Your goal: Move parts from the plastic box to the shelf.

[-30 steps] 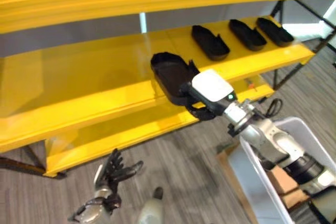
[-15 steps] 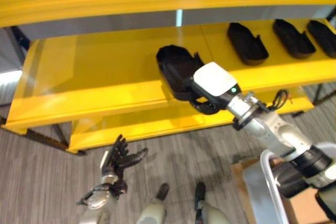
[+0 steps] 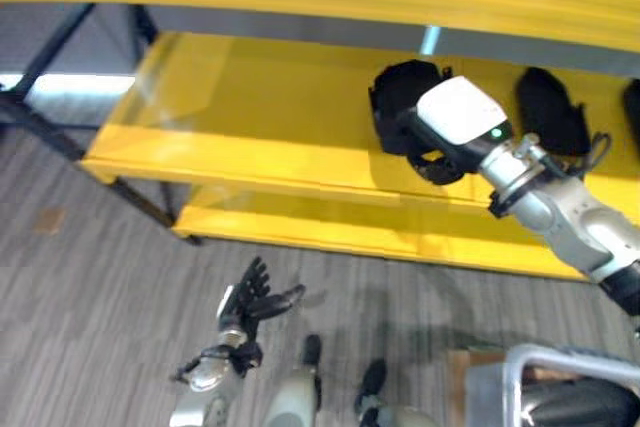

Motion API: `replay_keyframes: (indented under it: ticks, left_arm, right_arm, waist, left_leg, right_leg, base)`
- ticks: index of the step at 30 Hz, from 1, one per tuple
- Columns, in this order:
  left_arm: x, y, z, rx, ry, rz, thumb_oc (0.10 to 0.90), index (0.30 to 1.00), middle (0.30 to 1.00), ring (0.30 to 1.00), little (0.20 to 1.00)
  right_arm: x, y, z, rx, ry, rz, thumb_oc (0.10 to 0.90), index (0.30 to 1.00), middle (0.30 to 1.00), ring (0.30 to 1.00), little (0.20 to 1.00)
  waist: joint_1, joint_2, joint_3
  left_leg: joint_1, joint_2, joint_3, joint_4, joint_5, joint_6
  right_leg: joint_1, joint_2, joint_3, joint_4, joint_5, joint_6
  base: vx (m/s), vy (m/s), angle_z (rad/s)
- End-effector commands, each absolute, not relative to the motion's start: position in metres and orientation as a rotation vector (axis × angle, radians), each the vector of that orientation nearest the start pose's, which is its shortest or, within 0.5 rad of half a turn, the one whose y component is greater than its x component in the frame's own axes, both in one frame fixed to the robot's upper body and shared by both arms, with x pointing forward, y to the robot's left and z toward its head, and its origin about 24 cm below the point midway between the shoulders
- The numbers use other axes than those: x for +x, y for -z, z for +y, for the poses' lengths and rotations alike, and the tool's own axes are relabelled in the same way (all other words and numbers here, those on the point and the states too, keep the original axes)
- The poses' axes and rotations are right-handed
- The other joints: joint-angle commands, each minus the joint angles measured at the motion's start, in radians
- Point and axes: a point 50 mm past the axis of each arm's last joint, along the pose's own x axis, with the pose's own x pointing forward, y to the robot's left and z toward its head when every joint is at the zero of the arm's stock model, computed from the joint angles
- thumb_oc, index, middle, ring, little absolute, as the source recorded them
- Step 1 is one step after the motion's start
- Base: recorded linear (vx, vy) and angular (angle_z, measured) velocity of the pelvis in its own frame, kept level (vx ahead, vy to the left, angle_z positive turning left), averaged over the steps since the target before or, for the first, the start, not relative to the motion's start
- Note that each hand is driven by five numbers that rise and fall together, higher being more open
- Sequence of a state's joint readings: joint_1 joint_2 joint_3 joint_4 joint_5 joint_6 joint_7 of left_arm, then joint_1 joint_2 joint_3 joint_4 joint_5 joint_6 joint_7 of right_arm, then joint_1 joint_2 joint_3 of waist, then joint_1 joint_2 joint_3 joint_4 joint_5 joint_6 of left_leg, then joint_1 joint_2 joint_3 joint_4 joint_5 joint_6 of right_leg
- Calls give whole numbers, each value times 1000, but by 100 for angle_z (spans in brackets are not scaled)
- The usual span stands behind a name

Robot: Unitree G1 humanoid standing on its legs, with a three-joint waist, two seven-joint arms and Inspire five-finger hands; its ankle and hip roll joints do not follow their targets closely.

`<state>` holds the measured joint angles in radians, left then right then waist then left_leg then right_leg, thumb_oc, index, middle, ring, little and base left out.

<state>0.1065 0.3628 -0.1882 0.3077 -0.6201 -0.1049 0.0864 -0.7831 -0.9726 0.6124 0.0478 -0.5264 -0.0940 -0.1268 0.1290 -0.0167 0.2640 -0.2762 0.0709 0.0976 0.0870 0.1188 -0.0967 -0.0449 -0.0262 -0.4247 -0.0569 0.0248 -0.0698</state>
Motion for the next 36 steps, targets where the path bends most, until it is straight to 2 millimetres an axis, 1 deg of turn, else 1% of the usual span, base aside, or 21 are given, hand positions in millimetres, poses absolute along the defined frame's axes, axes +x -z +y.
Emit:
replay_keyframes:
  ticks: [1, 3, 5, 6, 8, 10, 12, 13, 14, 15, 17, 19, 20, 22, 23, 24, 25, 27, 30, 32, 36]
  left_arm:
    - [208, 16, 222, -150, -82, 242, 900, 1000, 1000, 1000, 1000]
    - [202, 18, 227, -155, -115, 250, 900, 1000, 1000, 1000, 1000]
    - [202, 18, 228, -154, -114, 251, 900, 1000, 1000, 1000, 1000]
    - [202, 18, 229, -146, -111, 251, 900, 1000, 1000, 1000, 1000]
    - [202, 18, 229, -143, -113, 251, 900, 1000, 1000, 1000, 1000]
    - [203, 15, 231, -124, -107, 243, 900, 1000, 1000, 1000, 1000]
    - [205, 13, 232, -109, -103, 239, 900, 1000, 1000, 1000, 1000]
    - [205, 13, 232, -109, -103, 239, 900, 1000, 1000, 1000, 1000]
    - [211, 8, 233, -78, -91, 220, 900, 1000, 1000, 1000, 1000]
    - [215, 3, 234, -62, -86, 198, 900, 1000, 1000, 1000, 1000]
    - [223, -5, 236, -33, -75, 164, 900, 1000, 1000, 1000, 1000]
    - [227, -11, 238, -19, -77, 134, 900, 1000, 1000, 1000, 1000]
    - [228, -14, 240, -20, -86, 121, 900, 1000, 1000, 1000, 1000]
    - [228, -15, 245, -30, -117, 112, 900, 1000, 1000, 1000, 1000]
    - [227, -13, 246, -33, -128, 115, 900, 1000, 1000, 1000, 1000]
    - [224, -9, 248, -44, -143, 135, 900, 1000, 1000, 1000, 1000]
    - [222, -6, 246, -50, -137, 145, 900, 1000, 1000, 1000, 1000]
    - [220, -4, 245, -66, -136, 154, 900, 1000, 1000, 1000, 1000]
    - [214, 3, 237, -60, -76, 192, 900, 1000, 1000, 1000, 1000]
    - [212, 6, 236, -68, -78, 205, 900, 1000, 1000, 1000, 1000]
    - [213, 4, 232, -84, -70, 192, 900, 1000, 1000, 1000, 1000]
  right_arm:
    - [313, -279, -149, -1409, -35, -1003, 400, 300, 300, 300, 300]
    - [315, -269, -147, -1375, -54, -976, 400, 300, 300, 300, 300]
    - [315, -266, -148, -1371, -57, -965, 400, 300, 300, 300, 300]
    - [317, -263, -147, -1364, -63, -947, 400, 300, 300, 300, 300]
    - [318, -261, -147, -1360, -64, -942, 400, 300, 300, 300, 300]
    - [320, -256, -146, -1360, -68, -920, 400, 300, 300, 300, 300]
    - [322, -257, -145, -1366, -63, -918, 400, 300, 300, 300, 300]
    - [322, -257, -145, -1366, -63, -918, 400, 300, 300, 300, 300]
    - [324, -255, -145, -1370, -58, -911, 400, 300, 300, 300, 300]
    - [326, -258, -144, -1382, -48, -915, 400, 300, 300, 300, 300]
    - [330, -268, -139, -1387, -23, -937, 400, 300, 300, 300, 300]
    - [333, -279, -136, -1387, 0, -960, 400, 300, 300, 300, 300]
    - [336, -284, -132, -1377, 6, -967, 400, 300, 300, 300, 300]
    - [340, -291, -125, -1366, 12, -982, 400, 300, 300, 300, 300]
    - [340, -293, -123, -1368, 15, -990, 400, 300, 300, 300, 300]
    - [341, -284, -130, -1363, 15, -952, 400, 300, 300, 300, 300]
    - [342, -281, -130, -1365, 8, -935, 400, 300, 300, 300, 300]
    - [344, -280, -133, -1363, 15, -921, 400, 300, 300, 300, 300]
    - [349, -283, -141, -1328, 47, -894, 400, 300, 300, 300, 300]
    - [355, -287, -144, -1332, 79, -878, 400, 300, 300, 300, 300]
    - [363, -296, -146, -1336, 122, -862, 400, 300, 300, 300, 300]
  waist:
    - [26, -36, -108]
    - [53, -44, -126]
    - [55, -47, -130]
    - [64, -49, -138]
    - [68, -52, -141]
    - [79, -61, -149]
    - [80, -63, -152]
    - [80, -63, -153]
    - [74, -58, -141]
    - [65, -51, -132]
    - [43, -30, -102]
    - [38, -11, -90]
    - [38, 1, -85]
    - [38, 7, -72]
    - [38, -1, -64]
    - [39, -28, -61]
    - [39, -36, -65]
    - [38, -37, -75]
    - [17, -16, -68]
    - [12, 1, -63]
    - [13, 25, -57]
  left_leg:
    - [56, 27, -35, -111, 37, 29]
    - [71, 2, -81, -92, 16, 42]
    - [77, 1, -70, -86, 9, 44]
    - [79, -9, -72, -66, -12, 55]
    - [82, -14, -74, -62, -22, 61]
    - [91, -42, -70, -37, -69, 84]
    - [93, -60, -72, -27, -89, 99]
    - [92, -60, -73, -27, -88, 99]
    - [101, -81, -80, -16, -111, 123]
    - [96, -91, -87, -11, -111, 137]
    - [94, -91, -101, -2, -112, 145]
    - [94, -81, -106, -1, -123, 141]
    - [98, -68, -104, -4, -129, 130]
    - [113, -45, -99, 2, -148, 106]
    - [120, -37, -100, 18, -162, 96]
    - [119, -32, -112, 42, -171, 79]
    - [119, -26, -113, 41, -169, 76]
    - [121, -14, -120, 30, -159, 68]
    - [120, 32, -149, -5, -117, 46]
    - [130, 60, -151, -52, -87, 42]
    - [129, 73, -143, -87, -61, 36]
  right_leg:
    - [24, -68, 77, 154, -100, 137]
    - [73, -80, 94, 131, -109, 134]
    - [85, -86, 90, 128, -107, 137]
    - [103, -105, 87, 114, -99, 145]
    - [109, -112, 89, 109, -96, 149]
    - [120, -150, 97, 100, -70, 177]
    - [107, -173, 104, 127, -55, 191]
    - [106, -173, 104, 126, -55, 191]
    - [63, -210, 122, 245, -3, 201]
    - [18, -226, 142, 320, 42, 203]
    - [-63, -212, 202, 421, 60, 199]
    - [-110, -211, 236, 365, 28, 189]
    - [-125, -224, 237, 311, 25, 188]
    - [-144, -278, 238, 172, 69, 209]
    - [-149, -290, 239, 126, 95, 221]
    - [-114, -287, 248, 100, 92, 232]
    - [-115, -276, 248, 111, 89, 230]
    - [-123, -263, 245, 129, 77, 226]
    - [-149, -226, 215, 212, 17, 201]
    - [-190, -204, 216, 261, -13, 188]
    - [-233, -194, 216, 298, -30, 185]
  base:
    - [165, 65, 13]
    - [277, 109, -36]
    - [190, 112, -22]
    - [170, 135, 6]
    - [160, 147, 18]
    - [191, 225, 12]
    - [117, 175, -7]
    - [117, 243, -12]
    - [33, 198, -1]
    - [26, 244, -1]
    - [-39, 121, 10]
    - [4, 15, 25]
    - [51, -70, -4]
    - [86, -150, -35]
    - [140, -322, -41]
    - [137, -345, -21]
    - [128, -334, 14]
    - [51, -186, 44]
    - [11, -263, 28]
    - [-35, -234, 6]
    - [-53, -91, -14]
